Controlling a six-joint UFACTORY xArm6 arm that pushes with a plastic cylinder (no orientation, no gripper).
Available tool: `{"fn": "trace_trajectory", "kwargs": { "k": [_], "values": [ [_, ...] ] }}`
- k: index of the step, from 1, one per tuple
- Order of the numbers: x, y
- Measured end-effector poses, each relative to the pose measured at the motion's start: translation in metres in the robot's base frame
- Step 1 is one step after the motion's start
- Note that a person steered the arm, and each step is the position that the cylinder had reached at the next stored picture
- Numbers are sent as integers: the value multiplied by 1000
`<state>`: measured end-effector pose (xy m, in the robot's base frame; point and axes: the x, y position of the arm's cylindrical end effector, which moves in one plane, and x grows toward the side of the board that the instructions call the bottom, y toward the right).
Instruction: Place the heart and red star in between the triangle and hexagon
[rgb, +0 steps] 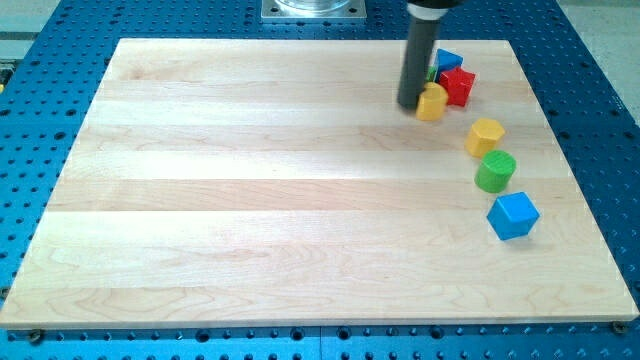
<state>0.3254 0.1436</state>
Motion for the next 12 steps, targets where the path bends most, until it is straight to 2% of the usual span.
{"fn": "trace_trajectory", "kwargs": {
  "k": [1, 4, 5, 7, 8, 9, 10, 12],
  "values": [
    [0, 35],
    [6, 36],
    [-27, 6],
    [-98, -7],
    [-114, 41],
    [-84, 105],
    [-38, 125],
    [-25, 97]
  ]
}}
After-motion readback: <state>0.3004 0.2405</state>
